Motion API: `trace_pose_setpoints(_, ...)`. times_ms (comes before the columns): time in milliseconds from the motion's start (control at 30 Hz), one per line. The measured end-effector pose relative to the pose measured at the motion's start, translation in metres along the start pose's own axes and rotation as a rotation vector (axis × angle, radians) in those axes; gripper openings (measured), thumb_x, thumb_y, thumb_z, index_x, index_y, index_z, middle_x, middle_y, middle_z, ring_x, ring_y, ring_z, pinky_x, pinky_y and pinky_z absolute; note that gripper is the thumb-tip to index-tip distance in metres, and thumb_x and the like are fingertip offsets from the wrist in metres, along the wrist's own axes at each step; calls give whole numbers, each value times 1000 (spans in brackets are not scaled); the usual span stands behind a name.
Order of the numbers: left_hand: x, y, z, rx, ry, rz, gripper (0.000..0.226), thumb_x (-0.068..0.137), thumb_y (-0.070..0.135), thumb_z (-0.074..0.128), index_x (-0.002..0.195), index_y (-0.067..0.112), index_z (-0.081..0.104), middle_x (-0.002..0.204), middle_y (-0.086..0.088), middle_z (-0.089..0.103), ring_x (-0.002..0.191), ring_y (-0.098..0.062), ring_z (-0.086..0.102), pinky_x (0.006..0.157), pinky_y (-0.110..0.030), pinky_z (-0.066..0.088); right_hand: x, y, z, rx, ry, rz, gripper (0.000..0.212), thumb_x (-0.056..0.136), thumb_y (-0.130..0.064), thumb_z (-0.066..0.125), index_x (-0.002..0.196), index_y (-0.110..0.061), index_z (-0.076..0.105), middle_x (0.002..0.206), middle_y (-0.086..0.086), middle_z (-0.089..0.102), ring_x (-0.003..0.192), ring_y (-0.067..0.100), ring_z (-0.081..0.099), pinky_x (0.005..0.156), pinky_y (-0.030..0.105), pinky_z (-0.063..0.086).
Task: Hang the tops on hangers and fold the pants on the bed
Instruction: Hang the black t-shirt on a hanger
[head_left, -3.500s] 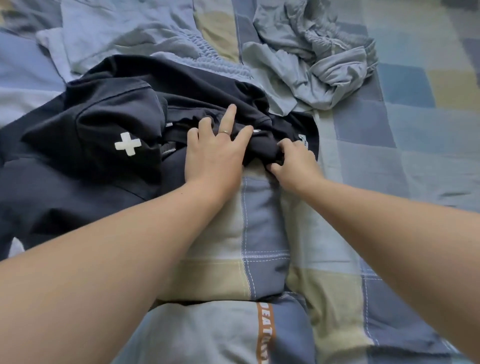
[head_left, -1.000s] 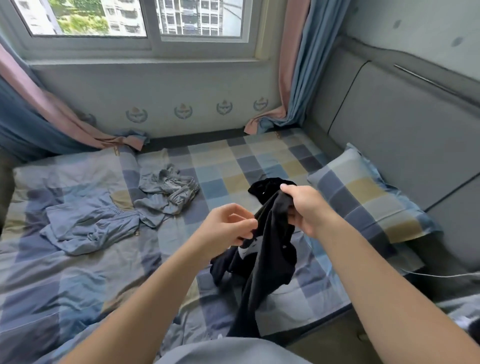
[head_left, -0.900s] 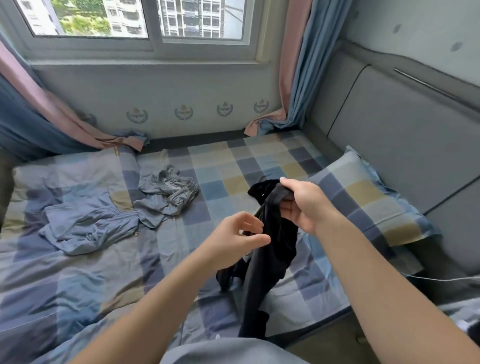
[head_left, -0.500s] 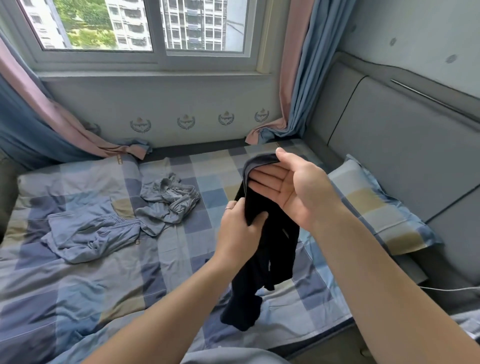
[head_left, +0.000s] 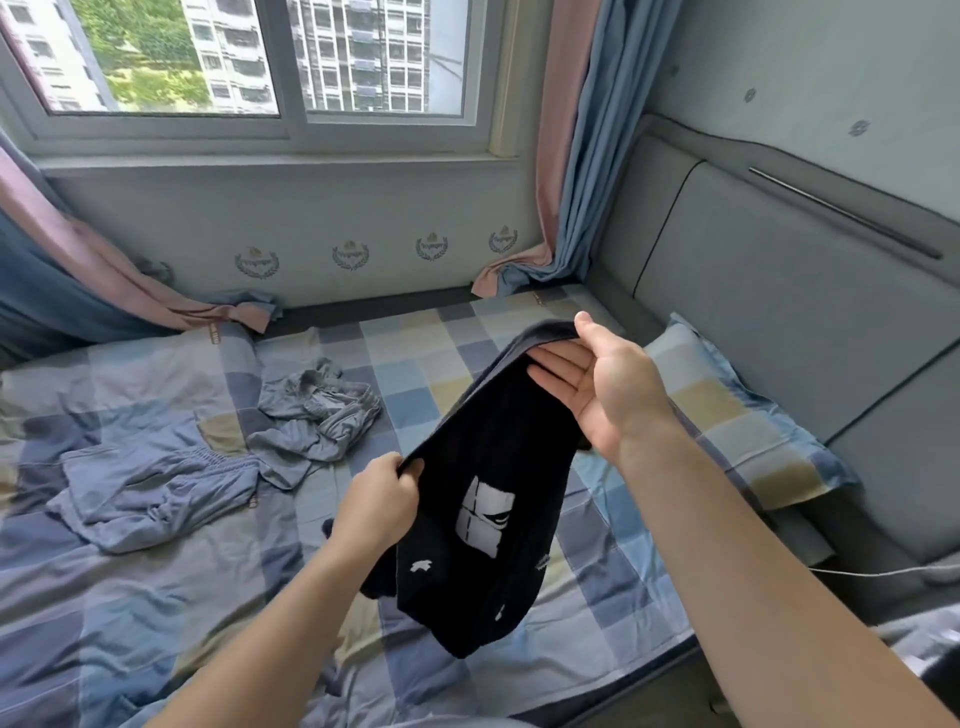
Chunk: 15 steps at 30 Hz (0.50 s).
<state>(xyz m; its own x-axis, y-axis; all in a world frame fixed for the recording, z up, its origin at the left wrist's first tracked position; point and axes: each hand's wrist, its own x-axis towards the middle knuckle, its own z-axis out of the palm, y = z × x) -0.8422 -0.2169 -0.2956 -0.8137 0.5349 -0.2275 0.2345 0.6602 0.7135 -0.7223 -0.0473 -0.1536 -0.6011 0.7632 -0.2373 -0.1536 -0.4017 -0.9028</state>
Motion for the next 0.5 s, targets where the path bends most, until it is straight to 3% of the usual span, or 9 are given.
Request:
trace_pose_setpoints(100,3,7,-10,-219,45,18,37,105,25,45,76,3,52,62,-6,53,60,-26,50,57,-36,36,9,12,-8,-77,2,6,27,108,-24,43,119,-9,62,115,10,73,111,27,68,95,45,55)
trace_pose_setpoints(167,3,16,-21,-434,38,14,34,105,22,42,85,4,62,69,-11,59,64,-26,56,59,-42,47,11,20,-17,-156,-35,13,28,108,-22,39,121,-15,63,121,4,72,115,25,65,98,45,52)
trace_pose_setpoints(267,-5,38,-34,-702,2,-85,29,106,15,41,94,9,67,82,-12,67,69,-23,66,61,-41,59,7,32,-27,-224,-92,52,26,107,-19,42,119,-14,64,116,4,74,112,27,68,97,47,54)
trace_pose_setpoints(367,-15,55,-36,-871,-43,-141,25,106,14,42,92,9,62,77,-9,63,65,-21,66,53,-34,59,-6,53,-29,-380,-169,61,21,105,-21,50,115,-10,65,109,5,76,106,29,71,95,45,56)
trace_pose_setpoints(433,-20,62,-36,-933,-63,-122,23,106,15,43,94,7,60,80,-13,65,71,-27,71,63,-41,62,-16,72,-30,-546,-248,24,21,101,-27,58,115,-14,64,107,2,76,103,23,72,92,42,57)
trace_pose_setpoints(500,-24,68,-37,-977,-79,-93,22,106,14,43,94,6,59,83,-17,70,81,-34,74,72,-46,62,-27,92,-31,-664,-342,29,35,89,-42,67,118,-23,62,110,-1,74,103,14,70,92,35,56)
